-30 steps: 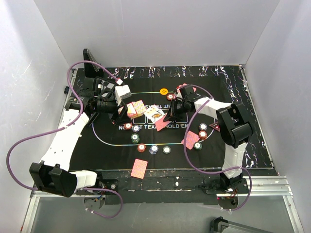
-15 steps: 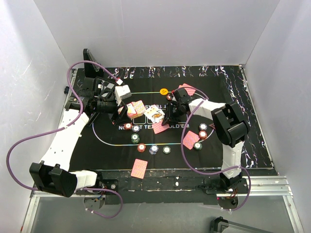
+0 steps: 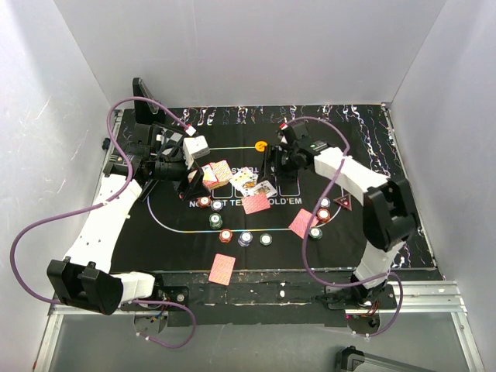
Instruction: Distribute texas hold em gaming equipment
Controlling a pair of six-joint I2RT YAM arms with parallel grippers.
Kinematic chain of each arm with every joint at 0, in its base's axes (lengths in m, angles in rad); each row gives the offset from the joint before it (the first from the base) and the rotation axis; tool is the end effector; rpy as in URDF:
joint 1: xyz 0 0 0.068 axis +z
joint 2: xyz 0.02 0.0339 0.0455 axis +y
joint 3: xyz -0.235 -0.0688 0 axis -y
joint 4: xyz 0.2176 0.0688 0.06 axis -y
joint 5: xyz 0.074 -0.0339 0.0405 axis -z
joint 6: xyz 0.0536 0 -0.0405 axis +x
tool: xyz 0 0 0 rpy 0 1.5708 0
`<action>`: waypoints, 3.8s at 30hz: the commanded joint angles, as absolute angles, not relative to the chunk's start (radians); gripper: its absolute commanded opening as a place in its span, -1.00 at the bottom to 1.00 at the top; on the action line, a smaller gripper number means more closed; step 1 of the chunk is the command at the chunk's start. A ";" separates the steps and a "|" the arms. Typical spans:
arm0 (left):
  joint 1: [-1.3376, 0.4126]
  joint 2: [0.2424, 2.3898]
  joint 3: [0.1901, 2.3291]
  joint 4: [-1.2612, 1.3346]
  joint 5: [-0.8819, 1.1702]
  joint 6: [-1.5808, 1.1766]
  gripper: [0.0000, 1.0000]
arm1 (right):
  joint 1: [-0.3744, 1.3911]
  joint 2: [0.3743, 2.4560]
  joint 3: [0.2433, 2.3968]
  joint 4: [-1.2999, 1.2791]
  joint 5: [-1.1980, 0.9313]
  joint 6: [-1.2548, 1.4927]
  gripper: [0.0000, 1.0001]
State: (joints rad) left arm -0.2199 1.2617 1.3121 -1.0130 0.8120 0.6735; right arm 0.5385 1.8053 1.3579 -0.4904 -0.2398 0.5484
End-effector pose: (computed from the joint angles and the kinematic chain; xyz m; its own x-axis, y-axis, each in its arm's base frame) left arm 0.2122 -0.0873 0.3173 -0.2800 0.5023 -0.8181 0.9332 0.3425 -0.1091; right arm 0.3122 0.2014 0.2004 -0.9132 0.0443 -0.4050 -0.1672 0.8657 0.4718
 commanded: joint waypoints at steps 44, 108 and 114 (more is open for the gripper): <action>-0.221 1.224 1.344 -0.979 0.865 0.675 -1.00 | 0.649 1.671 1.378 -0.032 -0.776 0.933 -0.12; -0.239 1.169 1.210 -0.979 0.897 0.692 -0.99 | 0.707 1.655 1.572 -0.670 -0.060 0.485 0.62; -0.268 1.166 1.209 -0.973 0.882 0.709 -0.99 | 0.847 1.706 1.698 -0.739 0.027 0.454 0.62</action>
